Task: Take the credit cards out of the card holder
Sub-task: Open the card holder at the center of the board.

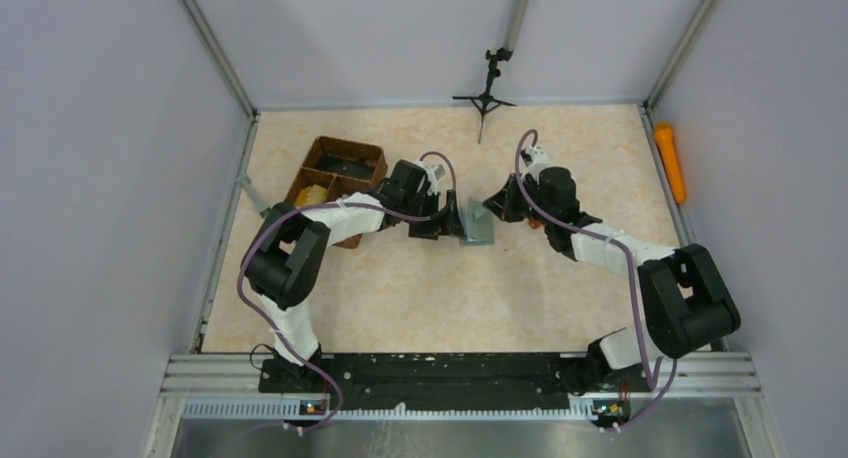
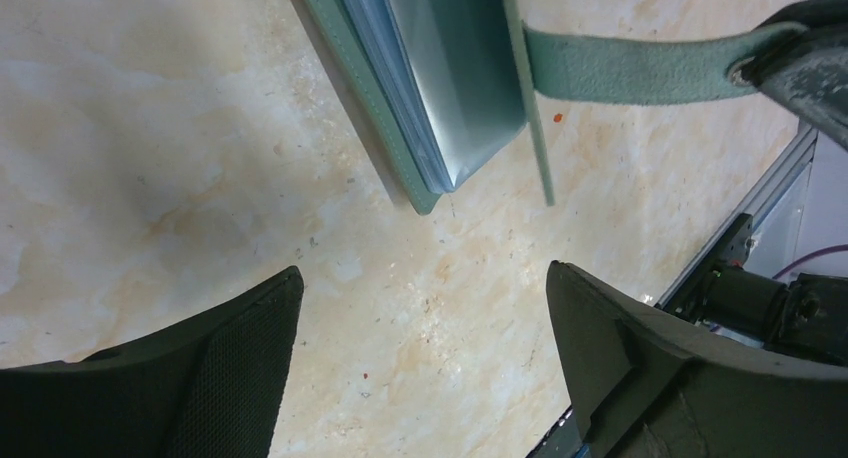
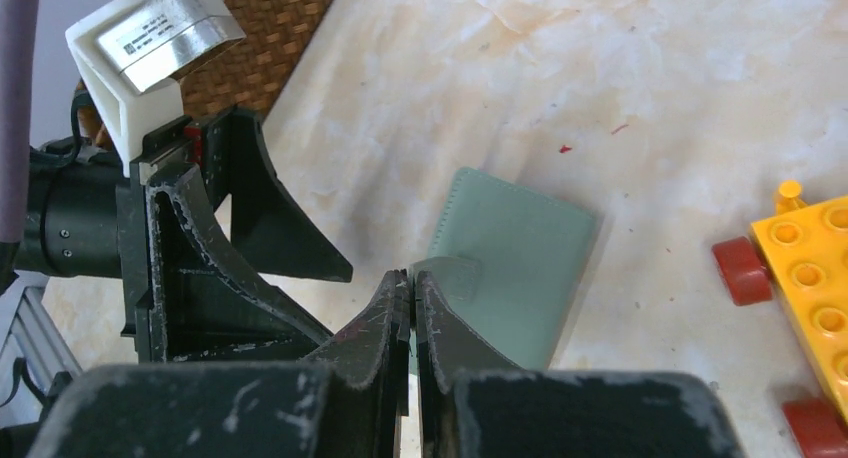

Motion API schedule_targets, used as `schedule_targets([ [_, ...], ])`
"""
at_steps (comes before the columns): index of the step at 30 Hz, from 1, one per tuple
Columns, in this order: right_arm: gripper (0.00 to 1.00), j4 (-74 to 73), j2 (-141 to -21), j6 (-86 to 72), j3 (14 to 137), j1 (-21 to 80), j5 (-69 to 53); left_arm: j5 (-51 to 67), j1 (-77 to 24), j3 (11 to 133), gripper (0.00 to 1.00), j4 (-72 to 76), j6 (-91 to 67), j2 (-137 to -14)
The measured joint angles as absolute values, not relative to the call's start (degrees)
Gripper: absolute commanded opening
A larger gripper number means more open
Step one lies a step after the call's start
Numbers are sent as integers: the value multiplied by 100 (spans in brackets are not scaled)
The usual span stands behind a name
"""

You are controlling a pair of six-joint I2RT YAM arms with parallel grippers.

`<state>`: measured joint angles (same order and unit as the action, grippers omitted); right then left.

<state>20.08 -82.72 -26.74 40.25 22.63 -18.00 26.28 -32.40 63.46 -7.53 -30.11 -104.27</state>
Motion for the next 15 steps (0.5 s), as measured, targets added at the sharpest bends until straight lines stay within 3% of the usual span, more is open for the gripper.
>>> schedule_targets([
  [5, 0, 1686, -8311, -2724, 4040, 2078, -1500, 2423, -3240, 6475, 73, -956, -3006, -10672],
  [15, 0, 578, -8412, -2921, 4191, 1743, -239, 2178, -3240, 6757, 66, -1164, -2967, -10860],
])
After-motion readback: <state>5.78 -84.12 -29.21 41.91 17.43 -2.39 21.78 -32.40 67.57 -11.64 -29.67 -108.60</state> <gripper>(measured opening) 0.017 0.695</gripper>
